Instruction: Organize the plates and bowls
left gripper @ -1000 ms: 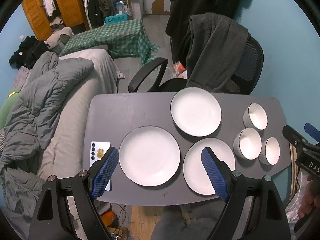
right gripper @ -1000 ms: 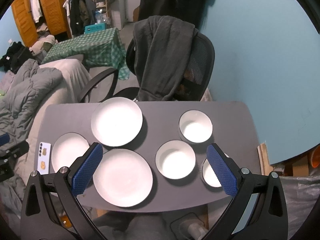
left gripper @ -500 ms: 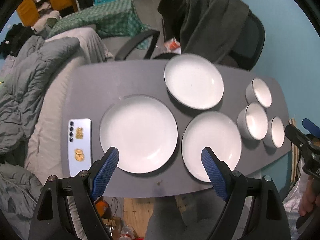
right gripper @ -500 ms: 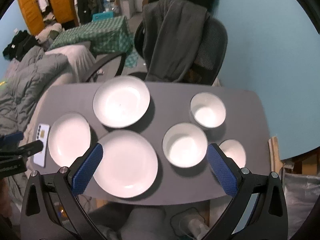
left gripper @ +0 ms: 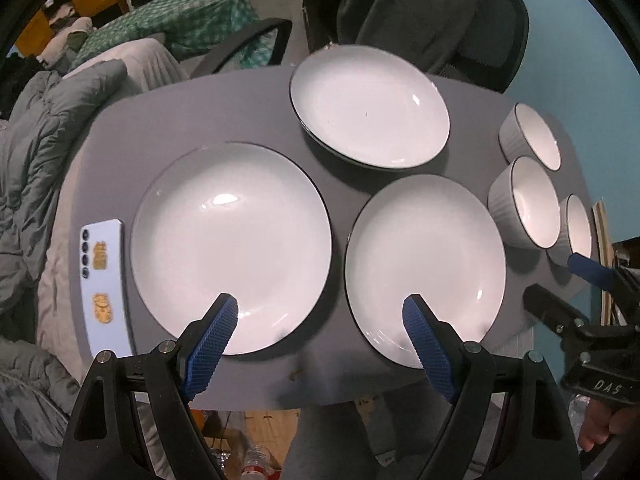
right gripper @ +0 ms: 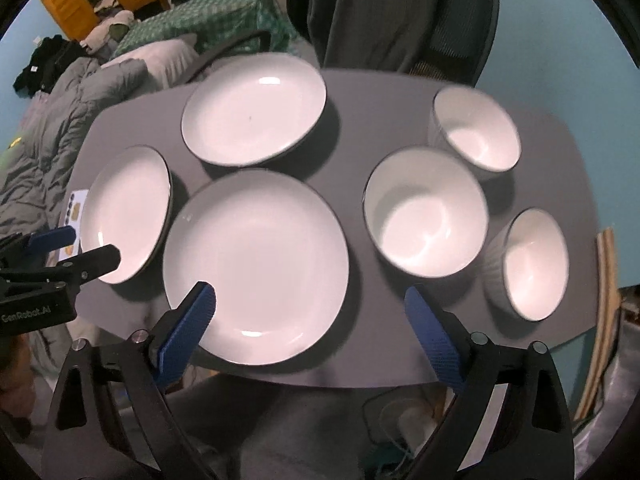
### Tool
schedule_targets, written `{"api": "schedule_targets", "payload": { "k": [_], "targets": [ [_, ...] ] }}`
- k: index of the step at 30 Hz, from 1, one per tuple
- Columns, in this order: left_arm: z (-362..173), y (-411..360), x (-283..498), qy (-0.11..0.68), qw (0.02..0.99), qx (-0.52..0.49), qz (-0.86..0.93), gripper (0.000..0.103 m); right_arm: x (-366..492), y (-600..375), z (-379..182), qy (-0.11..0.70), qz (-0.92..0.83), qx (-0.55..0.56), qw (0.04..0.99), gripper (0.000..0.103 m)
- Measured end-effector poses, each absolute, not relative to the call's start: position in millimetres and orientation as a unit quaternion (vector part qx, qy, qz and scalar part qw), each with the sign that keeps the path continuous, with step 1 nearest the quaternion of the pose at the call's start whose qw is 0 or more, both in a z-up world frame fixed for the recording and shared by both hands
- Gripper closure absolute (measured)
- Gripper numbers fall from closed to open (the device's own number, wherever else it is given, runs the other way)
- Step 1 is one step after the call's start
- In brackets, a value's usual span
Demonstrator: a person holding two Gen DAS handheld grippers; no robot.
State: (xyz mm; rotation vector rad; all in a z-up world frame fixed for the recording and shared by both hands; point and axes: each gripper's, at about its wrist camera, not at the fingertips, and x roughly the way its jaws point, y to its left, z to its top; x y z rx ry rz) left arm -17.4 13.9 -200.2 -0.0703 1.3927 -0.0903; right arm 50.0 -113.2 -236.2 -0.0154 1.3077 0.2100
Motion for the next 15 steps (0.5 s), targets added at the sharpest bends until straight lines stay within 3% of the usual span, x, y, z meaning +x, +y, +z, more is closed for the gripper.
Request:
{"api": "schedule_targets", "payload": {
  "k": [6,10,15],
  "targets": [
    [-218,7,-11,0.658,0.751,-0.039,-0.044,0.017,48,-117,-264,0.629,0.103,0.002,0.771,0.008],
    [-226,-1,-7,0.665,0.744,-0.038,-0.053,0.017,49,-123,-282,0.648,0.097,-0.004,0.756,0.017],
    [-236,-13,-7,0.677,0.733,-0.034,-0.057,0.017,54,-129,-291,0.659,0.097,-0.008,0.746,0.017]
  ]
}}
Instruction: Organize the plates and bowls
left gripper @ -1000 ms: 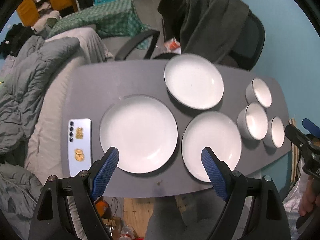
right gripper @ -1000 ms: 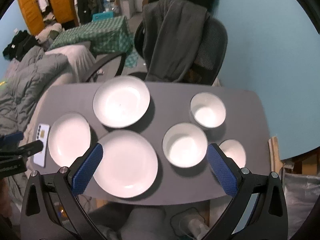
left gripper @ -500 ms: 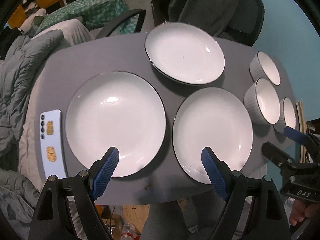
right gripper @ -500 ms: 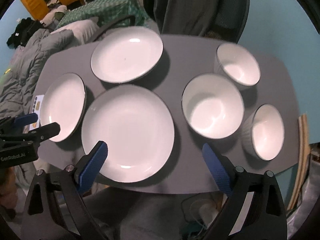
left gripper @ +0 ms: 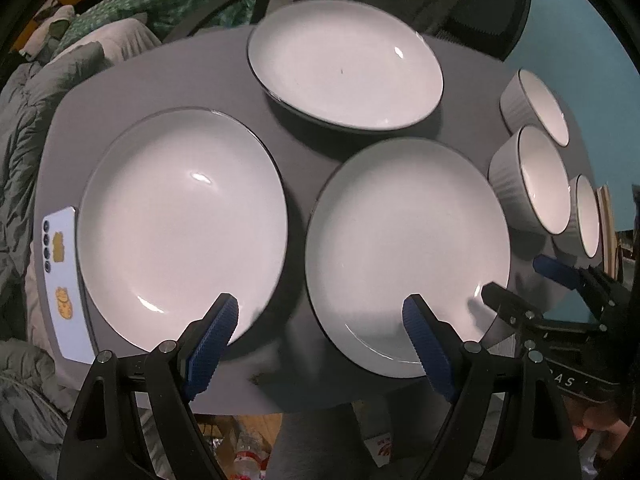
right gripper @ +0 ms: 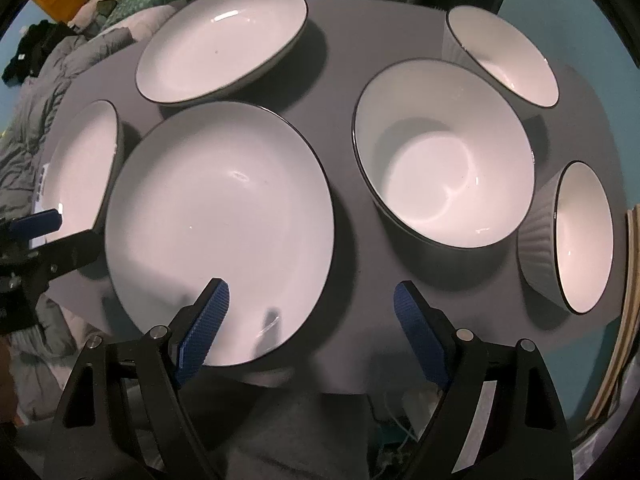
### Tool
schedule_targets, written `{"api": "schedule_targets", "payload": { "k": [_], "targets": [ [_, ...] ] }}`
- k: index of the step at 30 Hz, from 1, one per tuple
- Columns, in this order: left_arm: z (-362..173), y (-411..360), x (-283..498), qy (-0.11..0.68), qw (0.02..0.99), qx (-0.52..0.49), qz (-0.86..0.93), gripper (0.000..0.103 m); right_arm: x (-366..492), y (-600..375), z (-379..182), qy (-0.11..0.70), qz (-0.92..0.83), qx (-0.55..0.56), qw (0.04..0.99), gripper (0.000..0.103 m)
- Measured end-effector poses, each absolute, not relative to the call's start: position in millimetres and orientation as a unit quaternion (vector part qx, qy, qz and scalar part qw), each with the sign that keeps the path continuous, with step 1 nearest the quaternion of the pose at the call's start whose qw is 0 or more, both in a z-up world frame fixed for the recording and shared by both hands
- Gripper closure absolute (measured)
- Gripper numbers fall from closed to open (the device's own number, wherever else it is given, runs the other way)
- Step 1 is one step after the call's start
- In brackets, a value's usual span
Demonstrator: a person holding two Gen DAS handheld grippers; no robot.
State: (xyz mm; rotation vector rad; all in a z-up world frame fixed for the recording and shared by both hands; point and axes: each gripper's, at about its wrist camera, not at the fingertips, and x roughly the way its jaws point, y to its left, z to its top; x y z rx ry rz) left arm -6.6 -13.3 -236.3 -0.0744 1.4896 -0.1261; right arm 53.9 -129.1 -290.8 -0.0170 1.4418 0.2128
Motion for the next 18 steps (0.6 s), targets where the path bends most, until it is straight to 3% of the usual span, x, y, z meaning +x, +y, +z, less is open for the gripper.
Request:
{"api": "schedule_targets", "payload": {
  "k": [9,16,18],
  "targets": [
    [-256,-20,-2,0.697,0.713,-0.044,-0.061,0.027,59,-128,-296,0.661,0.114,-0.02,0.742,0.022],
    [-271,-18,4,0.715,0.694,-0.057,-0.06,0.036,64,-134,-299,0.66,0.123,-0.013,0.741,0.032],
    [-275,-15,5,0.717,0.693,-0.059,-0.055,0.036,63,-139,-302,0.662,0.121,-0.009,0.74,0.04]
  ]
}}
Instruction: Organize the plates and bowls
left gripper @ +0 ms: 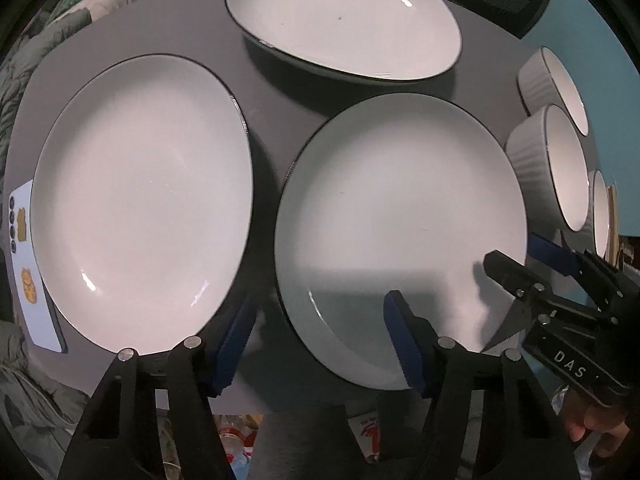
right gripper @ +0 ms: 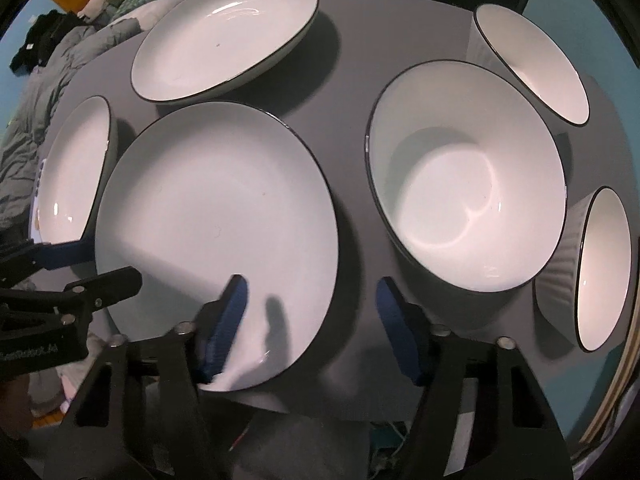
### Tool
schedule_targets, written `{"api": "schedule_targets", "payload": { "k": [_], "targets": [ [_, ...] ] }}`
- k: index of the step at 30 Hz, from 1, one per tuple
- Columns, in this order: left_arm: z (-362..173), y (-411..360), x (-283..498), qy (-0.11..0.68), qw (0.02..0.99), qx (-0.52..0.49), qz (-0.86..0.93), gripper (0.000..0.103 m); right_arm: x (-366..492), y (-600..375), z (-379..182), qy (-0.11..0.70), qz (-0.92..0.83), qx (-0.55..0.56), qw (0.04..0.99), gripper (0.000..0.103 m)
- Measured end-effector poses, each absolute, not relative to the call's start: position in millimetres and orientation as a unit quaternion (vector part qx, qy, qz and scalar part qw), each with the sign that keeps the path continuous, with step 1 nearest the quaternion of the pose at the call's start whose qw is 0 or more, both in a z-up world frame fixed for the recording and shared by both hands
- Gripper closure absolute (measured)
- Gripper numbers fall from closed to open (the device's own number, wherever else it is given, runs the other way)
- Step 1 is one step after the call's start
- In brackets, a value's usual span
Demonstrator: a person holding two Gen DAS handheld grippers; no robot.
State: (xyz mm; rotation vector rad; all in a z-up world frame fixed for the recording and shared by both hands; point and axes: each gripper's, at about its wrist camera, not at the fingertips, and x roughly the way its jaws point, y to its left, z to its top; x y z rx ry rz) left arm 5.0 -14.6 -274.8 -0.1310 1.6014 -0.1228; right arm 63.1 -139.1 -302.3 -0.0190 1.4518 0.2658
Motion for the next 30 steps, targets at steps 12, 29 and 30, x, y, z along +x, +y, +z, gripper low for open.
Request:
{"api": "schedule_targets", "payload": {
  "k": [12,29,30],
  "targets": [
    [-274,-6,22,0.71,0.7,-0.062,-0.056,0.048,67,-154,-307,0.67,0.119,-0.012,0.732,0.064],
    [-291,27,48,0.727,0.678,-0.094,-0.051,0.083,92,-129,-316,0.685,0.127,0.007,0.717,0.081],
    [-291,28,49,0.727,0.68,-0.088,-0.051,0.083,93,-127,-314,0.685,0.128,0.002,0.717,0.081]
  ]
}}
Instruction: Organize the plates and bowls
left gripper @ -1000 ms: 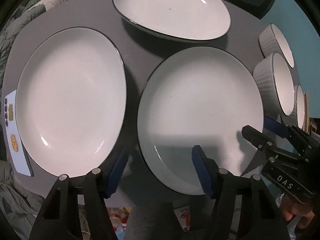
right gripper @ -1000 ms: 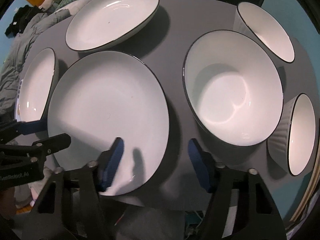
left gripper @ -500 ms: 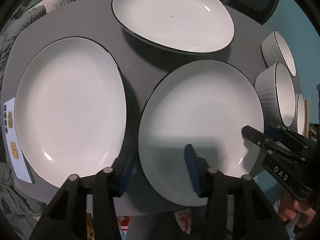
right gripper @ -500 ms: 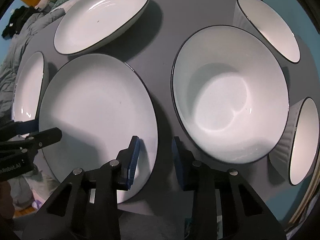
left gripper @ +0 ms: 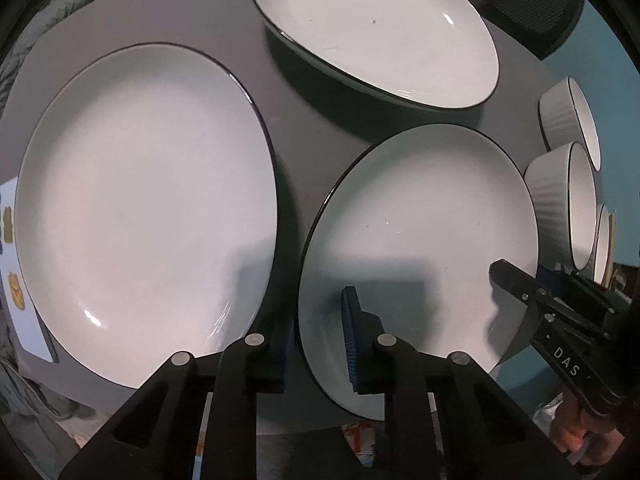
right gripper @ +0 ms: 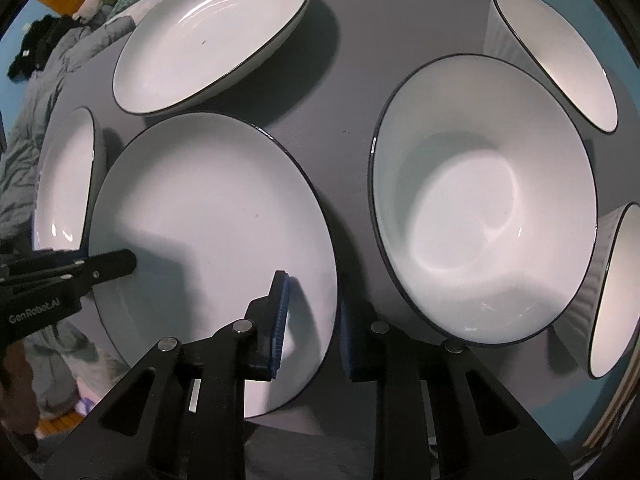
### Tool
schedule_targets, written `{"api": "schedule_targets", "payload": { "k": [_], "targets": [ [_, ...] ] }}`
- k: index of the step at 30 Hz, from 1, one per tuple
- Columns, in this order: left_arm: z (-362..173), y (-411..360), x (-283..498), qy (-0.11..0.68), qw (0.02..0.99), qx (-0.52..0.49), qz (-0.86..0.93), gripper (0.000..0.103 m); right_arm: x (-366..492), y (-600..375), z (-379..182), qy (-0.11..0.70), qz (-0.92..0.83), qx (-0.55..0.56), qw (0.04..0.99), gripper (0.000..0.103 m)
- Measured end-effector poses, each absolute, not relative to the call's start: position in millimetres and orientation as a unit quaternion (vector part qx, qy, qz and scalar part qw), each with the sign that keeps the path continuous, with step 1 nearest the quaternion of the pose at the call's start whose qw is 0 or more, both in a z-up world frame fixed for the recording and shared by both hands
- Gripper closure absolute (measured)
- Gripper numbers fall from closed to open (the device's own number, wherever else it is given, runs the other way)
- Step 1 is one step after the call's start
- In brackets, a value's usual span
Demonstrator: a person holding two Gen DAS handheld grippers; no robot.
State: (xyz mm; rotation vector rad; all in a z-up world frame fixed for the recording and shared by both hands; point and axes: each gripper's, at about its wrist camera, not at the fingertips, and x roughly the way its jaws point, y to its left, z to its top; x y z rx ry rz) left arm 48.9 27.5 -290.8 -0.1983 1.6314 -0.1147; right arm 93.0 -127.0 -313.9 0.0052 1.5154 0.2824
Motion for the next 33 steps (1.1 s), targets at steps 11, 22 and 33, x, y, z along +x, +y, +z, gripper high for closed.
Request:
{"api": "schedule_targets", "payload": {
  "k": [11,22,33],
  "targets": [
    [-307,-2,54,0.729,0.678,-0.063,-0.065,0.082,79,-113,-318,0.691,0.142,-0.005,0.709,0.081],
    [-301,-7,51,0.724,0.686,-0.039,-0.066,0.075,81,-110,-326,0.691,0.13,0.023,0.711,0.081],
    [-299,14,69,0.731,0.676,-0.059,-0.07,0.076,84,-130,-320,0.702,0.12,0.057,0.699,0.079]
  ]
}}
